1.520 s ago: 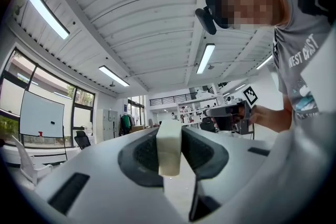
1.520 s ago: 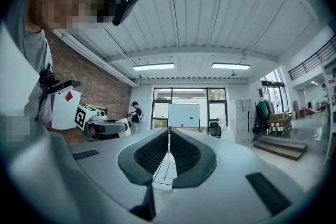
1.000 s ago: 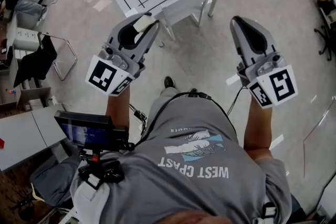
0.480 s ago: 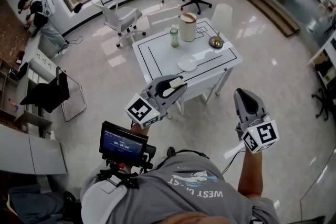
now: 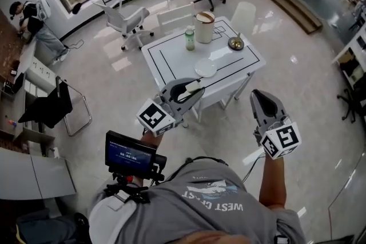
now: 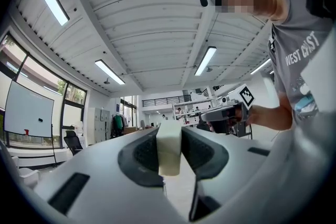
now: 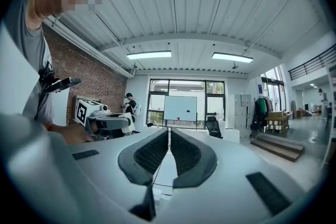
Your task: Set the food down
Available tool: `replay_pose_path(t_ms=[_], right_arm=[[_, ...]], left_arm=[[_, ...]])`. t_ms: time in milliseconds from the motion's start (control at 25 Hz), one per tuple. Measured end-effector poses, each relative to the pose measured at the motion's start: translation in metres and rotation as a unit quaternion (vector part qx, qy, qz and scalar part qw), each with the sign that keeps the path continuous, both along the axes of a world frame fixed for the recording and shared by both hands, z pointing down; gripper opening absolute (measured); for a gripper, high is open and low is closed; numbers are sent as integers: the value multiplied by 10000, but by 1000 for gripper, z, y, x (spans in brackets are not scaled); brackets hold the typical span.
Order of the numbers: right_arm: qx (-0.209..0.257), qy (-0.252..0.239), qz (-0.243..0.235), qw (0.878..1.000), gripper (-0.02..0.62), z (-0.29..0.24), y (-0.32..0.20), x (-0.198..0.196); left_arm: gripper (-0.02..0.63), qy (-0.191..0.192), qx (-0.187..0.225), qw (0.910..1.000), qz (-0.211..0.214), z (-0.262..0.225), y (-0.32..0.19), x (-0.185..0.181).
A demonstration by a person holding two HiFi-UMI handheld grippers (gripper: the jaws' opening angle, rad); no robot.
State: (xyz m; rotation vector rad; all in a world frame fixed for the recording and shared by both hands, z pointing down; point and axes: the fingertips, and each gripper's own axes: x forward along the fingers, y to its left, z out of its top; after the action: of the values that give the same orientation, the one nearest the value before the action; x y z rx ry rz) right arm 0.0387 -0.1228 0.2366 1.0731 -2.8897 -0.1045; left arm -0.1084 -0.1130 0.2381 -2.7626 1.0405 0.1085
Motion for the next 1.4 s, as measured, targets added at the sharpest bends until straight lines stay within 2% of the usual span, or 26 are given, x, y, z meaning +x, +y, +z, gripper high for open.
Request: replay_pose_path(t_ms=[280,440,600,800,1200,1400], right_arm=[[33,37,162,9999,8,-3,-14,-25],[47,169,120,9998,8,-4,-27,-41],[-139,175,190,9996,8,1,-36,-36],[-374,281,-21,9989,8,5,-64,-23],[-466,270,-481,9974,8,21,-142,-6],[-343,238,-682,9968,8,24,-178,12]], left_arm=[[101,196,14,9998,106,-1,-12,-29],[101,323,-14,9995,30,3,-23,-42],[101,275,-175,9994,145,7,-35,-33],[101,427,-321,9986,-36,8,-59,-18],[101,436,-450,9969,-476,26,-124,5],[101,389,-320,9964,-680,27,-155,24]])
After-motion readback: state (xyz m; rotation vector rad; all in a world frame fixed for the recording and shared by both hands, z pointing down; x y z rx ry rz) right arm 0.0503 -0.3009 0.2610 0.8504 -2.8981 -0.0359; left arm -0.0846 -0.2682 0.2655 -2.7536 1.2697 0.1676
